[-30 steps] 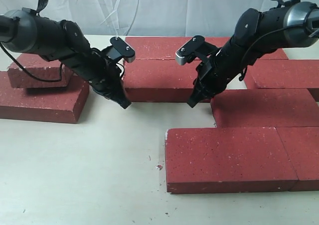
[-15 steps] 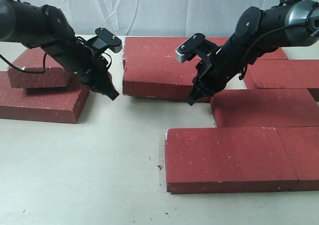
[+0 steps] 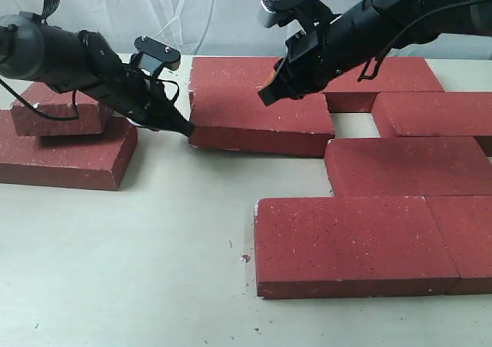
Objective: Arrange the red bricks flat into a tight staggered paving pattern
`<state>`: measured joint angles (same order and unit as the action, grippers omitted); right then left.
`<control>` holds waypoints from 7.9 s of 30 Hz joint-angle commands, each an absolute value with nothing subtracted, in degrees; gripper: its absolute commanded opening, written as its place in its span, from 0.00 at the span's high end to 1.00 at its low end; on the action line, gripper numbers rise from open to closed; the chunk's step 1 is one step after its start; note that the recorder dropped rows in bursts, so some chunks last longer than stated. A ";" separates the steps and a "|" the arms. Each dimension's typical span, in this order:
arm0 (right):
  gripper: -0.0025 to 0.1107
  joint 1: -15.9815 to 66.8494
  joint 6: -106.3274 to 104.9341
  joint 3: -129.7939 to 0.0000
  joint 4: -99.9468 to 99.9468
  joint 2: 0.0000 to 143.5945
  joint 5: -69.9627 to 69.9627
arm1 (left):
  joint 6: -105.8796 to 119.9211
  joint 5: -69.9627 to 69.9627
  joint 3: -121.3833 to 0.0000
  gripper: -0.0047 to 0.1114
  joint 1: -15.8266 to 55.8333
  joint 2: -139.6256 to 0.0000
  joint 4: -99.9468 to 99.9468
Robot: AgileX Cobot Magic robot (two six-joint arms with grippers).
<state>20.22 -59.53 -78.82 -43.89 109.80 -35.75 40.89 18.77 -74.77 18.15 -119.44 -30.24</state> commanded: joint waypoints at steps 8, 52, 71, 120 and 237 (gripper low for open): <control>0.99 20.09 -57.35 -86.14 -41.54 125.12 -31.02 | 41.04 17.71 -74.87 0.96 17.88 -119.58 -32.86; 0.99 12.52 -29.54 -67.15 -2.48 101.36 -31.01 | 48.61 19.44 -81.49 0.96 24.68 -129.35 -40.12; 0.99 13.12 -29.83 -67.15 -6.09 101.46 -28.29 | 50.09 20.69 -83.00 0.96 25.92 -130.00 -36.88; 0.99 7.43 -29.72 -63.09 -11.01 97.17 -24.60 | 35.02 18.17 -86.19 0.96 28.96 -129.31 -35.54; 0.99 7.43 -29.95 -63.09 -17.33 98.44 -20.08 | 39.76 69.96 -73.03 0.22 -23.67 -115.65 -59.37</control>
<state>7.63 -29.94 -63.43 -17.25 98.41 -20.32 39.39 69.61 -73.27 -23.92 -115.70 -58.92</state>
